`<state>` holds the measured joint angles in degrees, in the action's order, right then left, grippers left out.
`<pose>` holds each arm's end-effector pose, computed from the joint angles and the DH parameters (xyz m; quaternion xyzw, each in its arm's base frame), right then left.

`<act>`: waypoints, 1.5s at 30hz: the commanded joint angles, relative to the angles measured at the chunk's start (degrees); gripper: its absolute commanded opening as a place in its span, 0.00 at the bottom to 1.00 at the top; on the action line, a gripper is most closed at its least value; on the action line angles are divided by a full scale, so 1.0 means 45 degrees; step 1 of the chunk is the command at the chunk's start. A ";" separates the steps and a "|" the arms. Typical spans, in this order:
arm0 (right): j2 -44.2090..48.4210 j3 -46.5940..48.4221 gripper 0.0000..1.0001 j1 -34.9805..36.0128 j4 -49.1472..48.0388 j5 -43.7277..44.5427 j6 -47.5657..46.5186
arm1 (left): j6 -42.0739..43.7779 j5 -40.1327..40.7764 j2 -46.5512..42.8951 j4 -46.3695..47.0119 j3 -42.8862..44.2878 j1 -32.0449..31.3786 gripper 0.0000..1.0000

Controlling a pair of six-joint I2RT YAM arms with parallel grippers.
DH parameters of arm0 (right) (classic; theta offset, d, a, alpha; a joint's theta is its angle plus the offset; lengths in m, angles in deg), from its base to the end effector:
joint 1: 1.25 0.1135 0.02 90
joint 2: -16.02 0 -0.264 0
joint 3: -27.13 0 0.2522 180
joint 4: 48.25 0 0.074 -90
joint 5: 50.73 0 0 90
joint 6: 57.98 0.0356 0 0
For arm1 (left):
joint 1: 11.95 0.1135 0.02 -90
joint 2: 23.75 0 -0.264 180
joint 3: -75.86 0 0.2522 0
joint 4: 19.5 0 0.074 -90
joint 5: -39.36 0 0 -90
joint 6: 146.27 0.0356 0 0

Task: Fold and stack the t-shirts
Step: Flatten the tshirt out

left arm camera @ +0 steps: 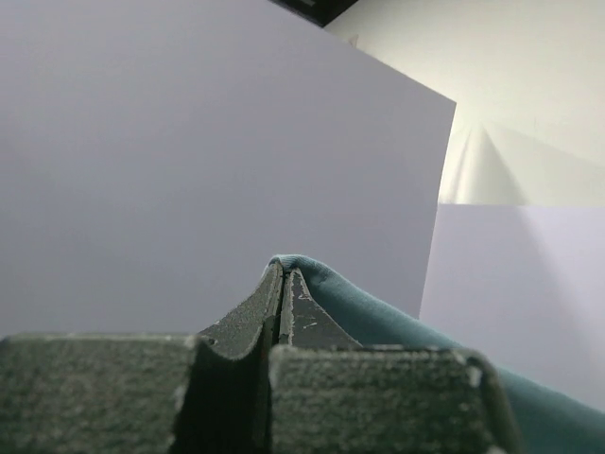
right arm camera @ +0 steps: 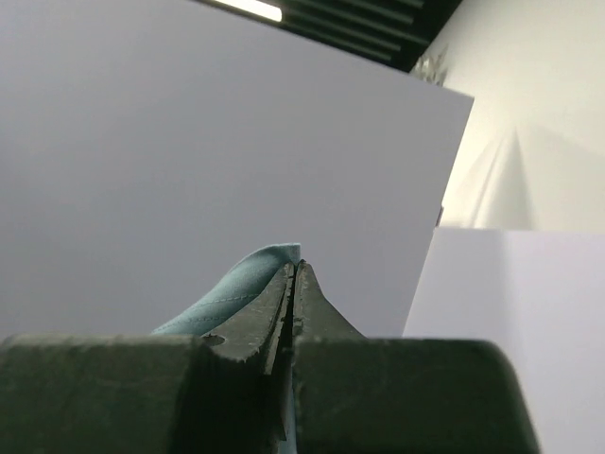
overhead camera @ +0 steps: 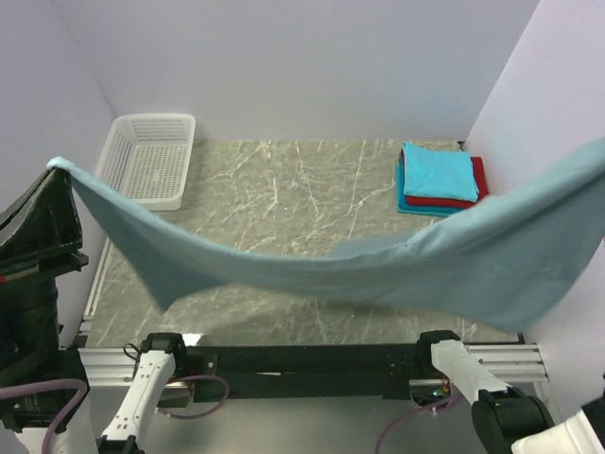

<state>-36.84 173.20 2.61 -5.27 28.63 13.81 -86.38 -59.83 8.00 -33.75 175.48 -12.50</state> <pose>-0.0840 0.0009 0.6595 -0.1504 0.3157 -0.0857 0.9329 -0.0448 -0.0053 0.5739 -0.0058 0.3203 -0.2745 0.9067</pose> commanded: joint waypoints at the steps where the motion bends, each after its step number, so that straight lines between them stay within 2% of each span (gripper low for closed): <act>1: -0.1064 -0.0398 0.00 -0.0057 0.0268 0.0741 -0.0072 | -0.0380 -0.0302 0.0621 -0.0497 -0.0250 0.0085 0.01; 5: -0.1534 -0.1450 0.00 -0.0076 -0.0142 0.0859 -0.0209 | 0.0029 -0.0243 0.0893 -0.0243 -0.1402 0.0085 0.01; 6: -0.1631 -0.2265 0.00 -0.0076 -0.0318 0.0878 -0.0248 | 0.0243 -0.0165 0.0972 -0.0165 -0.1715 0.0085 0.01; 12: -0.3346 -0.6642 0.00 -0.0076 -0.2792 0.0372 -0.0093 | 0.0869 0.0048 0.2434 0.1610 -0.6141 0.0065 0.00; 14: -0.4011 -0.8124 0.00 -0.0115 -0.3519 -0.0115 0.0102 | 0.1181 0.0263 0.3799 0.2525 -0.6987 0.0065 0.00; 17: -0.5923 -0.8873 0.00 -0.0096 -0.4458 -0.1088 0.0395 | 0.1475 0.0830 0.6512 0.3387 -0.7655 0.0065 0.00; 19: -0.7778 -0.8720 0.00 -0.0037 -0.4984 -0.1443 0.0668 | 0.1768 0.1297 0.9022 0.3877 -0.7189 0.0065 0.00; 22: -1.0842 -0.7279 0.00 0.0196 -0.5067 -0.2031 0.1196 | 0.1983 0.2002 1.2176 0.4015 -0.5784 0.0085 0.00; 24: -1.3257 -0.5328 0.00 0.0411 -0.4484 -0.2051 0.1275 | 0.2237 0.2432 1.3622 0.3880 -0.4384 0.0085 0.00; 25: -1.4027 -0.4663 0.00 0.0702 -0.4267 -0.1916 0.1294 | 0.2315 0.2433 1.4963 0.3492 -0.3833 0.0085 0.00; 27: -1.6052 -0.2496 0.00 0.1035 -0.3721 -0.1235 0.1043 | 0.2569 0.2492 1.6065 0.2983 -0.2352 0.0085 0.00; 30: -1.7817 -0.0422 0.00 0.1466 -0.2880 -0.0510 0.0827 | 0.2901 0.2531 1.7881 0.2396 -0.1020 0.0065 0.00; 36: -1.8546 -0.0066 0.00 0.1603 -0.3230 0.0195 0.0748 | 0.3448 0.2687 1.8783 0.2375 -0.0255 0.0085 0.00; 45: -1.7025 -0.1451 0.00 0.1370 -0.3443 -0.0429 0.1000 | 0.3761 0.2374 1.8747 0.2179 0.0216 0.0085 0.00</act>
<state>-120.59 168.02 9.67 -18.61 27.67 17.46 -70.95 -48.84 93.57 -24.90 174.61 -12.29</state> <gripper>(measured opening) 0.007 0.012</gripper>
